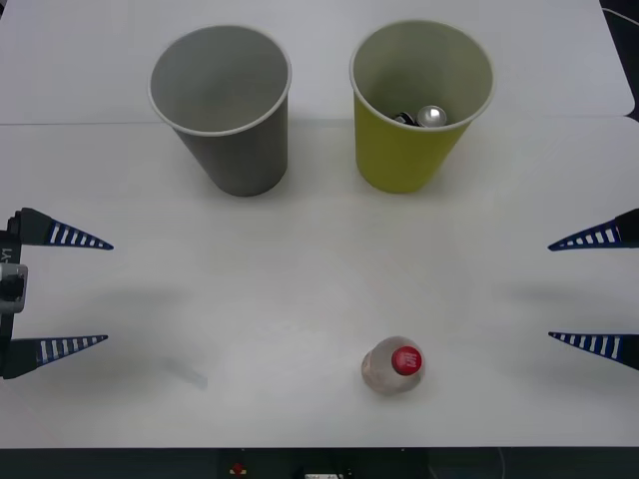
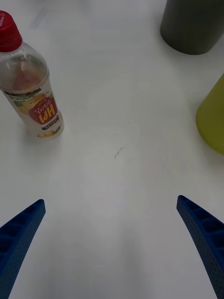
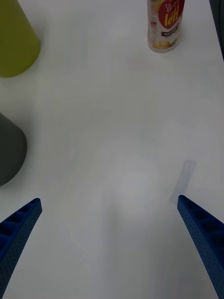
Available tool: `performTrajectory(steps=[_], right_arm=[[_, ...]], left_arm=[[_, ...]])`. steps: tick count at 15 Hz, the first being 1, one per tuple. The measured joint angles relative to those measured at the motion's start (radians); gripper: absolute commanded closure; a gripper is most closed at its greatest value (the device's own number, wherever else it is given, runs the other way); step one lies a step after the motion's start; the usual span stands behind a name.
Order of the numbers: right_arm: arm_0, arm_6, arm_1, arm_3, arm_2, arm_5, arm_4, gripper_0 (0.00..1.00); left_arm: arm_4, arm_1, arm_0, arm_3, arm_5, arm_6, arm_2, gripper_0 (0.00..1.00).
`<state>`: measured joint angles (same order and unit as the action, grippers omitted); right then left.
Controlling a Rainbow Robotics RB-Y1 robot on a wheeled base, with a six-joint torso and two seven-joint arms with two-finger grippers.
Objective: Put the can into the green bin and the plastic bottle into the gray bin
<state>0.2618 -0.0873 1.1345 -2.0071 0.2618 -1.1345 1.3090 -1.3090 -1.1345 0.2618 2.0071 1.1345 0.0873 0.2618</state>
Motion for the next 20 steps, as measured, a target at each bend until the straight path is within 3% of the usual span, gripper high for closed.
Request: performTrajectory(steps=[20], right_arm=[[0.000, 0.000, 0.000, 0.000, 0.000, 0.000, 0.000, 0.00]], left_arm=[[0.000, 0.000, 0.000, 0.000, 0.000, 0.000, 0.000, 0.00]])
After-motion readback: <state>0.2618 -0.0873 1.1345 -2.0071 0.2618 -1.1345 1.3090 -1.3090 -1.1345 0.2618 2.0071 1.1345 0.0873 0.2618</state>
